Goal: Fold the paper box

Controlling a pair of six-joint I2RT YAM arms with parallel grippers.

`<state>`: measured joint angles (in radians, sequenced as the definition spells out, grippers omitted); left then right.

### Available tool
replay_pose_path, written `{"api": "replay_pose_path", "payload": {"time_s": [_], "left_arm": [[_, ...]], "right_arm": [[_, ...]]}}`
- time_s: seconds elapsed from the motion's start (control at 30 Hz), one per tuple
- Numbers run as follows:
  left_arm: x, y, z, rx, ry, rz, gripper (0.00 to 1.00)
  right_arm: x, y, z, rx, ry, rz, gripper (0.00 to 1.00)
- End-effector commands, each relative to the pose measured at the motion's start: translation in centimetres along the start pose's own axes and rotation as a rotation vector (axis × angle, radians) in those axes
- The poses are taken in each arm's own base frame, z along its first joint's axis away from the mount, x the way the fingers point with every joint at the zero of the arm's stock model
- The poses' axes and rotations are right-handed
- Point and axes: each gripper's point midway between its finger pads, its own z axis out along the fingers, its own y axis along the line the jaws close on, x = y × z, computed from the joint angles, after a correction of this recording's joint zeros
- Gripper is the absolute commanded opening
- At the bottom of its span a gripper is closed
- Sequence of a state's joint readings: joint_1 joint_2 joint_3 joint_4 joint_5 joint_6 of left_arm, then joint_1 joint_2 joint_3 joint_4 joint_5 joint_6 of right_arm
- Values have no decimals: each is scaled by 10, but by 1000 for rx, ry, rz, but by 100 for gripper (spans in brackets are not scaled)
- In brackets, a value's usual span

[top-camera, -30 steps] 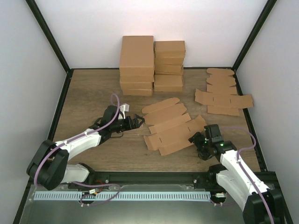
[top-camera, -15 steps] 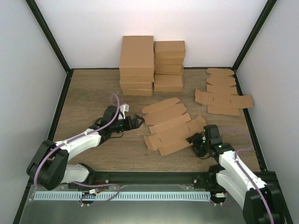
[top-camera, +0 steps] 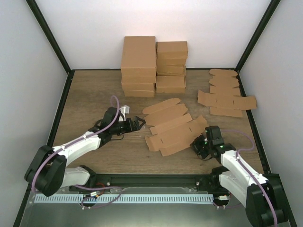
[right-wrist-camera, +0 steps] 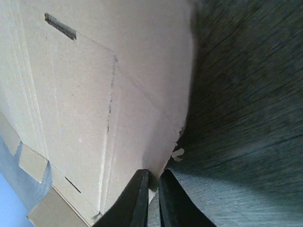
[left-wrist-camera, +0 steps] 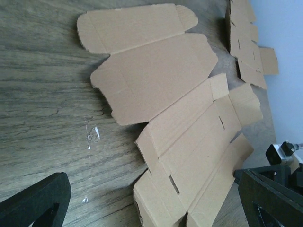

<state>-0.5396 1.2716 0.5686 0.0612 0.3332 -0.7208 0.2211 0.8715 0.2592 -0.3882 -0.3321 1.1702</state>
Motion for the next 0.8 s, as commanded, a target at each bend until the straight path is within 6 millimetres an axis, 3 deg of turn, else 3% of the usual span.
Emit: {"api": "replay_pose_path", "payload": {"time_s": [0.0,0.2,0.5,0.67,0.77], "left_arm": [[-13,-13,-10,8,-47,35,100],[-26,-17,-23,-50,-69,102,100],[-68,-39,-61,-182,-133,203,100],[-80,-52,-57,-39,-82,176,100],[-92,-58,-48,28,-60,215,100]], "right_arm": [[-11,15,-8,-7,-48,-32,2],[-23,28,-28,33,-112,-133,1],[-20,76,-77,14,-92,-348,1],[8,125,-106,-180,14,-596,1],[25,140,-118,-255,86,-656,1]]}}
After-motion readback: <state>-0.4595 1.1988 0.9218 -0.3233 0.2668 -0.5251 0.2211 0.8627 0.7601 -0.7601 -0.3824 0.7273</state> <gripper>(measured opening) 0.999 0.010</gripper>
